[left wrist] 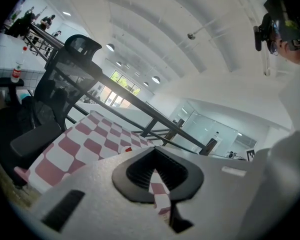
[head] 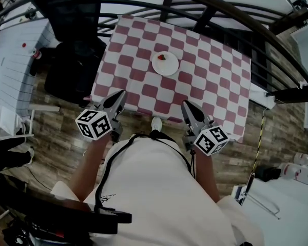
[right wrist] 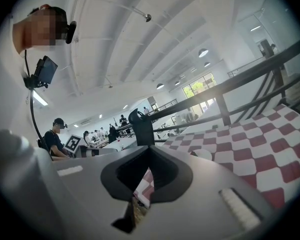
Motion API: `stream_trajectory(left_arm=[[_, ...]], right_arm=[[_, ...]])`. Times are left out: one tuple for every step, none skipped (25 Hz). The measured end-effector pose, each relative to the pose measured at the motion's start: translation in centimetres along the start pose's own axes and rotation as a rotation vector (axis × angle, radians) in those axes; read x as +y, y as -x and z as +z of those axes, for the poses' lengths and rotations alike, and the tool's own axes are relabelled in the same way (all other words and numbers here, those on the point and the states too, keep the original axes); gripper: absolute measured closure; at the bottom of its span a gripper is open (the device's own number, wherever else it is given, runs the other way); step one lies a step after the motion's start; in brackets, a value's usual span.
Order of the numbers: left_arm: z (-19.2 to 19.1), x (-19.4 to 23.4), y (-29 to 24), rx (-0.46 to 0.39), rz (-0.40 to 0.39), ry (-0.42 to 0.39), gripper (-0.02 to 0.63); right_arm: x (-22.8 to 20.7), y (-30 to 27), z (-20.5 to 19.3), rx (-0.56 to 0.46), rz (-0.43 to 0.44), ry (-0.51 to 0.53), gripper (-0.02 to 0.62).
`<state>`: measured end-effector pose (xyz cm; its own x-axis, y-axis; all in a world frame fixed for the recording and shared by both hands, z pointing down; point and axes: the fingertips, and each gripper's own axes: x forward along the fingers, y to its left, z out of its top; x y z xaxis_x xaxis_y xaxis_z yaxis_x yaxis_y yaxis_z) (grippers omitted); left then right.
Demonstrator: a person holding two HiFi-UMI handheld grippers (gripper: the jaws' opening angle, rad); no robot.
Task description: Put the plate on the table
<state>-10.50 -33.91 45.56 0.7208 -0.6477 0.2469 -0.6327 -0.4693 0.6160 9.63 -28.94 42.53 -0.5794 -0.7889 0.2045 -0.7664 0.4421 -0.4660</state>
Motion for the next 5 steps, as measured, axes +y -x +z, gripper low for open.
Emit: stream_trajectory(left_arm=[[0.08, 0.03, -0.18, 0.002, 0.001, -0.001, 0.600], [0.13, 0.06, -0.37, 0.003, 0.001, -0.003, 0.600], [0.15, 0.11, -0.54, 0.004, 0.001, -0.004, 0.600], [0.15, 0.17, -0.70, 0.004, 0.001, -0.004, 0.600], [0.14, 0.24, -0.86, 0.005, 0.002, -0.004, 0.600]], right_arm=[[-0.16, -0.09, 0.15, 0.000, 0.000, 0.002, 0.588], [-0.34, -0.20, 0.28, 0.000, -0.001, 0.004, 0.587], [-0.52, -0.30, 0.37, 0.000, -0.001, 0.006, 0.586], [-0.70, -0.39, 0.45, 0.000, -0.001, 0.008, 0.586], [-0.87, -0.49, 0.53, 0.000, -0.002, 0.010, 0.587]])
